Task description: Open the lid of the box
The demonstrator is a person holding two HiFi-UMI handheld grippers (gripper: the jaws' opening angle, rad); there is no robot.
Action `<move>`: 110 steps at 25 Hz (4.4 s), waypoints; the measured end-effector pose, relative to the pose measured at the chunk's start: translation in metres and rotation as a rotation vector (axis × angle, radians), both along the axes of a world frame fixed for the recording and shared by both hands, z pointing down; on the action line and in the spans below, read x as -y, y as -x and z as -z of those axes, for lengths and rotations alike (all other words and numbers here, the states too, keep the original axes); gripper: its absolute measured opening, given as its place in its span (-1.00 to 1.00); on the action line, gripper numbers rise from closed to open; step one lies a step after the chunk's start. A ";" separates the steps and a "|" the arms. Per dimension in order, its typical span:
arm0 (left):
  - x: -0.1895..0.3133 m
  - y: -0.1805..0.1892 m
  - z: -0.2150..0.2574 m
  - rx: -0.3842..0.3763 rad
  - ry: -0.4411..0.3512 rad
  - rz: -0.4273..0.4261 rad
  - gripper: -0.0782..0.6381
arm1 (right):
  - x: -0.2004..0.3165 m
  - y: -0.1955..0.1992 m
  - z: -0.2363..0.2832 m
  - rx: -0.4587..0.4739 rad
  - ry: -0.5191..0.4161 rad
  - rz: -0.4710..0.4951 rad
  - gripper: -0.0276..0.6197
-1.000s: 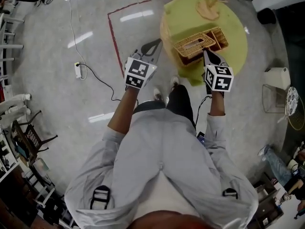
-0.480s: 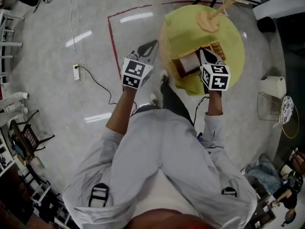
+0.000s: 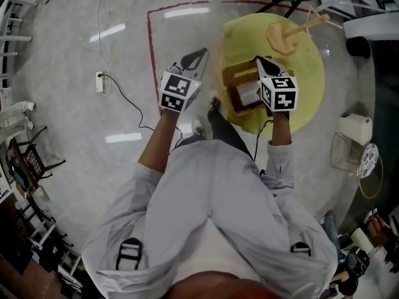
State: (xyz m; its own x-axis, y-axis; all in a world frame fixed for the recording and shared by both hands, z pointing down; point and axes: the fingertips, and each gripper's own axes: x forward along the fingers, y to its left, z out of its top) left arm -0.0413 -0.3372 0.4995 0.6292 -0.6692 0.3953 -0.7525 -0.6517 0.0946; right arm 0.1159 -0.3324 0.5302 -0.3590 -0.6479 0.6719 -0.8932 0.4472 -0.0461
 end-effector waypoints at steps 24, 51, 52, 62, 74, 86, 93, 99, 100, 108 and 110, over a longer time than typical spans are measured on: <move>0.050 0.016 -0.067 0.038 0.150 0.124 -0.70 | 0.069 0.031 -0.105 -0.057 0.243 0.202 -0.83; 0.003 0.023 -0.020 0.022 0.053 0.070 -0.70 | 0.028 0.016 -0.020 -0.062 0.062 0.045 -0.70; -0.002 0.022 -0.014 0.020 0.041 0.065 -0.70 | 0.022 0.012 -0.012 -0.062 0.044 0.031 -0.71; -0.041 0.029 0.044 -0.013 -0.075 0.030 -0.70 | -0.033 0.002 0.065 -0.047 -0.155 -0.056 -0.82; -0.108 0.036 0.102 -0.009 -0.192 -0.046 -0.70 | -0.119 0.009 0.138 -0.055 -0.323 -0.103 -0.84; -0.170 0.037 0.172 -0.013 -0.382 -0.110 -0.70 | -0.187 0.021 0.214 -0.047 -0.492 -0.085 -0.84; -0.194 0.037 0.199 -0.009 -0.419 -0.129 -0.70 | -0.217 0.034 0.241 -0.053 -0.551 -0.048 -0.84; -0.214 0.027 0.209 0.000 -0.450 -0.153 -0.70 | -0.234 0.042 0.246 -0.020 -0.547 -0.007 -0.84; -0.216 0.026 0.209 0.000 -0.450 -0.152 -0.70 | -0.236 0.042 0.244 -0.020 -0.543 -0.005 -0.84; -0.225 0.028 0.201 -0.004 -0.422 -0.136 -0.70 | -0.244 0.046 0.238 -0.011 -0.535 0.004 -0.84; -0.227 0.027 0.199 -0.004 -0.418 -0.129 -0.70 | -0.246 0.042 0.237 -0.013 -0.537 0.005 -0.84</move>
State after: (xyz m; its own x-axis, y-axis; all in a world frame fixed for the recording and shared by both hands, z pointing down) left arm -0.0684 -0.1103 0.3002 0.7194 -0.6867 0.1046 -0.6624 -0.7235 -0.1945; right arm 0.0735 -0.0861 0.2930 -0.3571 -0.8998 0.2507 -0.8899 0.4093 0.2016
